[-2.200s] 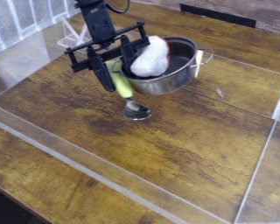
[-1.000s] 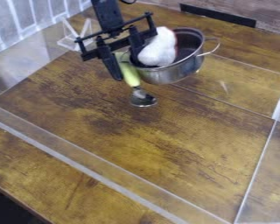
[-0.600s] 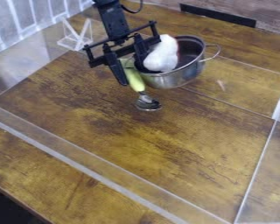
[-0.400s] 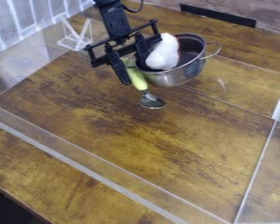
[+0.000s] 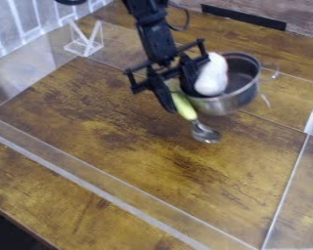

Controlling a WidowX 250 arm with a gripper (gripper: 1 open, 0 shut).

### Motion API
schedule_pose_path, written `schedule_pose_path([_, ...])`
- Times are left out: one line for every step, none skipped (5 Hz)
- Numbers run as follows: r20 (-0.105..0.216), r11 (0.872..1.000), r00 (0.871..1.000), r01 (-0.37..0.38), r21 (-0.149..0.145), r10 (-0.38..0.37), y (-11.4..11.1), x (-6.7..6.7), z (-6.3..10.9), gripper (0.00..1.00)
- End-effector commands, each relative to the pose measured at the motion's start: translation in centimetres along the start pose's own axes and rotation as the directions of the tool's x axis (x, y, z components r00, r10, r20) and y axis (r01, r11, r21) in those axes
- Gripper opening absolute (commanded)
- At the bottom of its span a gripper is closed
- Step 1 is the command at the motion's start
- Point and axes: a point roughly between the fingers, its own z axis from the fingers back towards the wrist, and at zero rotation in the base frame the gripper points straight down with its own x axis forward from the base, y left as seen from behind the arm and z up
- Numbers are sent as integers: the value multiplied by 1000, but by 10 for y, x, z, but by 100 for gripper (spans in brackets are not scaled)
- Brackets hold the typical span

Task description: Move the green spoon to the right

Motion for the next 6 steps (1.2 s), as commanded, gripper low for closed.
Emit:
schedule_pose_path([41, 993, 993, 109, -44, -107, -29, -40, 38, 0])
schedule_pose_path([48, 993, 994, 104, -47, -102, -36, -41, 43, 0])
schedule_pose_path([59, 993, 993, 105, -55, -102, -43, -40, 52, 0])
schedule_pose_path([75, 989, 987, 146, -39, -142, -45, -43, 65, 0])
schedule_pose_path([99, 988, 984, 150, -26, -147, -44, -43, 70, 0])
schedule_pose_path([123, 989, 982, 146, -19, -143, -42, -45, 67, 0])
